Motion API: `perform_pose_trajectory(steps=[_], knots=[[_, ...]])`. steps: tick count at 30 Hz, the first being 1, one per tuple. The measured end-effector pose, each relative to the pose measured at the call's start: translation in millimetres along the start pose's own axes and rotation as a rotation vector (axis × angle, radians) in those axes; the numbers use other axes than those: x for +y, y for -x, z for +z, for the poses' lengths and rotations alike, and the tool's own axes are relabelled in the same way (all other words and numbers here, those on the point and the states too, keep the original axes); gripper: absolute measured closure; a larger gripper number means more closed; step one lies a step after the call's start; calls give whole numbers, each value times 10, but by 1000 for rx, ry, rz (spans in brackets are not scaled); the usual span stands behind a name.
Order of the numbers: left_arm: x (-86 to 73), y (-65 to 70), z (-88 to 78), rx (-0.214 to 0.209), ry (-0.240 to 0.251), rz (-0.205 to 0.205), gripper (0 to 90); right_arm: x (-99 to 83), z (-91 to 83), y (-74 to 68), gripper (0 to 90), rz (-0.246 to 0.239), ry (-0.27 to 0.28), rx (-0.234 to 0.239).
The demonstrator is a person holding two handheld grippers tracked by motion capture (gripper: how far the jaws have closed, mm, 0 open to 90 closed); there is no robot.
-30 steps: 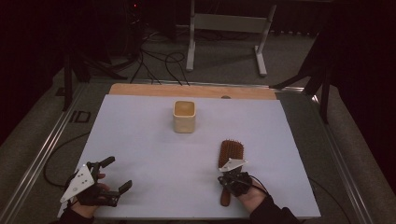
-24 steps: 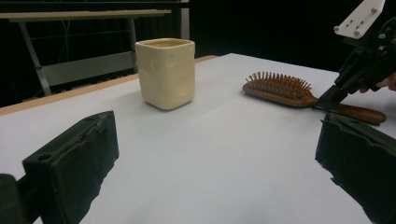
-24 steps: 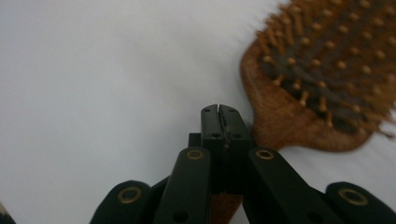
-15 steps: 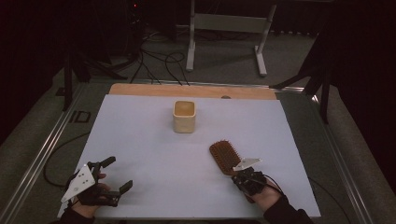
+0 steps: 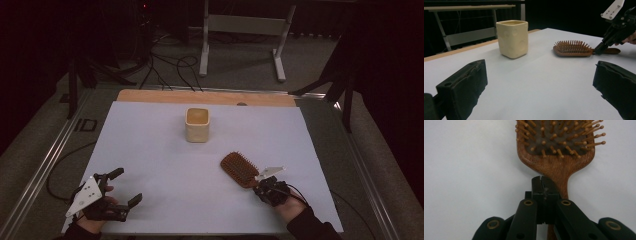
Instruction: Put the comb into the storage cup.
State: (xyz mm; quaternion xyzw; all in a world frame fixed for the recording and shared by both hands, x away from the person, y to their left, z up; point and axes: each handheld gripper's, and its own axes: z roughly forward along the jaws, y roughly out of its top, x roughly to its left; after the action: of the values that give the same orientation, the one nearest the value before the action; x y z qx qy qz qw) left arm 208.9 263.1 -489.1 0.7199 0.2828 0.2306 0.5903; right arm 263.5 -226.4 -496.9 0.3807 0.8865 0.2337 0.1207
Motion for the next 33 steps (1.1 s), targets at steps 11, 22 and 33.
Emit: perform_pose_trajectory(steps=[11, 22, 33], knots=[[1, 1, 0, 1, -1, 1, 1, 22, -93, -3, 900, -27, 10, 1], [1, 0, -2, 2, 0, 2, 1, 84, -250, 82, 900, -68, 3, 6], [3, -1, -2, 2, -1, 2, 1, 127, -265, 197, 869, -109, -41, 46]])
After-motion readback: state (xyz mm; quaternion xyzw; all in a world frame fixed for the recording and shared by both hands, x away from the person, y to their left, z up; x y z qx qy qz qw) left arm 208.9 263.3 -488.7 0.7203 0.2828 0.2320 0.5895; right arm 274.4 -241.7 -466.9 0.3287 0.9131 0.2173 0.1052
